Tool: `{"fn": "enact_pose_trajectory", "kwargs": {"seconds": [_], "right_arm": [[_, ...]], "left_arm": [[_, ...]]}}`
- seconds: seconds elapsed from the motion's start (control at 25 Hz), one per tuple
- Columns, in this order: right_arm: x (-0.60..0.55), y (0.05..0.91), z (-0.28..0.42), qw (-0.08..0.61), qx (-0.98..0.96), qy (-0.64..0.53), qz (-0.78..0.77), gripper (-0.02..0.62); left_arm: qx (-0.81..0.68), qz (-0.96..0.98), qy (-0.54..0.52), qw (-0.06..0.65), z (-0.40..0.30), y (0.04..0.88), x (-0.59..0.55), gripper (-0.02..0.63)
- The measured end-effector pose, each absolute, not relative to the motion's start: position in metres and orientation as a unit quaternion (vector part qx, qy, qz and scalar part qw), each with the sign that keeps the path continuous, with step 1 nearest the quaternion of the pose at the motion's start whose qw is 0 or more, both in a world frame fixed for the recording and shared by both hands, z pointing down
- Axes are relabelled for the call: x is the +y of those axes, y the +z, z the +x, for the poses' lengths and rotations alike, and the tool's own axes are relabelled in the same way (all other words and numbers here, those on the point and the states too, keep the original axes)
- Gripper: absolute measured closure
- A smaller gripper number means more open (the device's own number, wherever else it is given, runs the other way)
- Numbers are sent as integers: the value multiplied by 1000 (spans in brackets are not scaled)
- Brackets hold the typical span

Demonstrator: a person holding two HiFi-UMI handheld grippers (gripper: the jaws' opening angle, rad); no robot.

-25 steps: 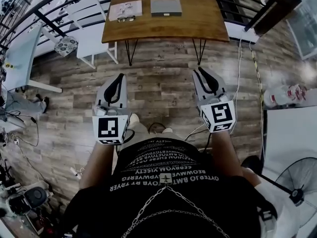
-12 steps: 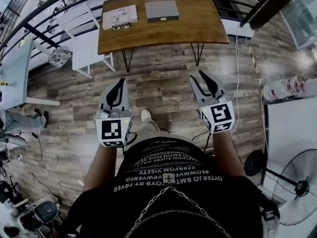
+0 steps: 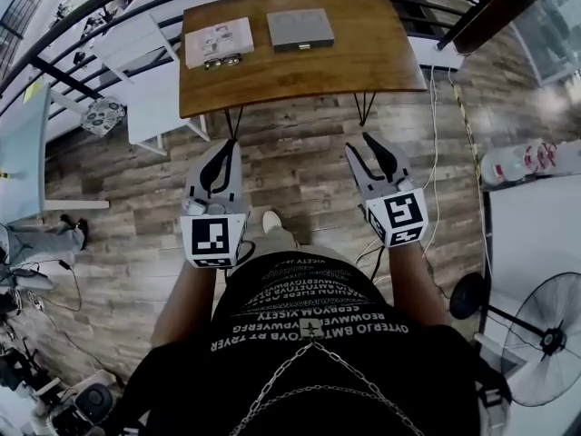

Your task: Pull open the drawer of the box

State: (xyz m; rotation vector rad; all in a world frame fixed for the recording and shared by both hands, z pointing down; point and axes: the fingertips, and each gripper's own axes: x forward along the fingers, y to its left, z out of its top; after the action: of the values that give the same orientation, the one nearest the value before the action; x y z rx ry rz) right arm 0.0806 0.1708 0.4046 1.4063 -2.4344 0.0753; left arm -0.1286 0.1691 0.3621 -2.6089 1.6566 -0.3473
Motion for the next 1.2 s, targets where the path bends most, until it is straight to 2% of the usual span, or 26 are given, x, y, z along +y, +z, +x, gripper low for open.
{"fn": "enact_pose_trajectory", "kwargs": {"seconds": [0.56, 1.2], "right_arm": [[130, 400, 47, 169, -833, 31, 526, 453], [105, 385, 19, 207, -812, 17, 545, 454]], "left_arm": [[498, -861, -102, 9, -162, 371, 116, 600], [463, -882, -84, -22, -181, 383, 82, 600]]}}
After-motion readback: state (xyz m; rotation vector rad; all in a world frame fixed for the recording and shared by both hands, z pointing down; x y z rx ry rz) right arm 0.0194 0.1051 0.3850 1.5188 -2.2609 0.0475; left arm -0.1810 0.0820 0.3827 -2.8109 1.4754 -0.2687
